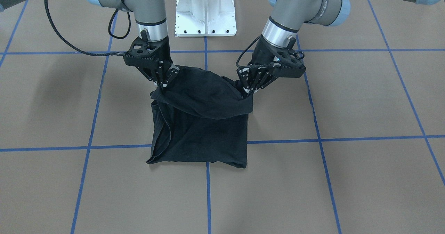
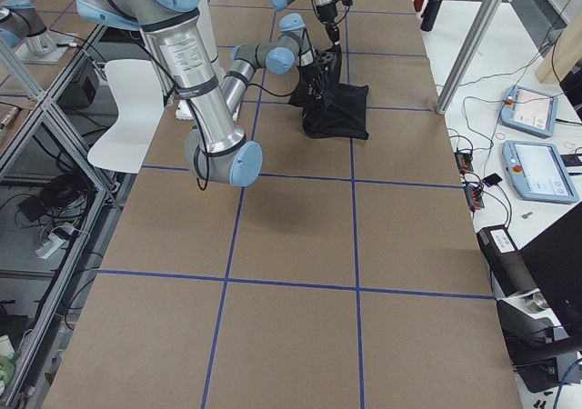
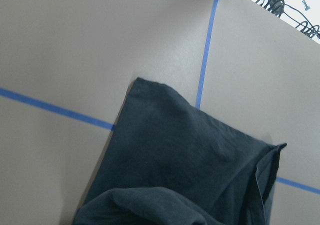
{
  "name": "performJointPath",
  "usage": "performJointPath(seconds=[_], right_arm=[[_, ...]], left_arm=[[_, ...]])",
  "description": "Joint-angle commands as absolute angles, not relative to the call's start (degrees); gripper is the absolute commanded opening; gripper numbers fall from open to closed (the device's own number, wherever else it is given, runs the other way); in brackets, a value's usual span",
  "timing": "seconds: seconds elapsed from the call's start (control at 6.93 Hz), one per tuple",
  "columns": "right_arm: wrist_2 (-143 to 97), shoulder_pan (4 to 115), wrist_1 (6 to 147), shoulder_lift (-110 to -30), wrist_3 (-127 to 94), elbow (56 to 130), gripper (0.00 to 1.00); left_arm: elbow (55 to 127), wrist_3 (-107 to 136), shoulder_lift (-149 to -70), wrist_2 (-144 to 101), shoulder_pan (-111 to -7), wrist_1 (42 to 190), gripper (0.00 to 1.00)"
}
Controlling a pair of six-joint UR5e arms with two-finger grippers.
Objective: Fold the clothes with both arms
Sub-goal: 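Lay the folded edge on the far half and open both grippers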
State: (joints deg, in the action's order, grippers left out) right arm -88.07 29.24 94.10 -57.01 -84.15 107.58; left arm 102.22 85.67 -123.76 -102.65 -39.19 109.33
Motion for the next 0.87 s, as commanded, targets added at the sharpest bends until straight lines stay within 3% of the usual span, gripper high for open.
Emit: performJointPath(seconds=[0.0, 0.29, 0.58, 0.72], right_arm=[[-88.07, 30.84, 88.79, -56.08, -83.58, 101.19, 0.0], [-88.07, 31.9, 84.48, -52.23, -83.41, 92.68, 0.0], [-88.15, 33.3, 82.44, -50.11, -81.75, 87.91, 0.0], [-88.24, 34.01, 80.61, -49.75, -81.22, 85.98, 0.0]], left_arm=[[95.65, 83.15, -127.08, -102.48, -40.6, 109.6, 0.0], [85.49, 81.4, -132.59, -102.04, -40.61, 109.95, 0.0], [81.32, 79.02, -133.68, -102.04, -40.61, 111.0, 0.0], [75.82, 79.1, -135.94, -102.04, -40.61, 115.27, 0.0]])
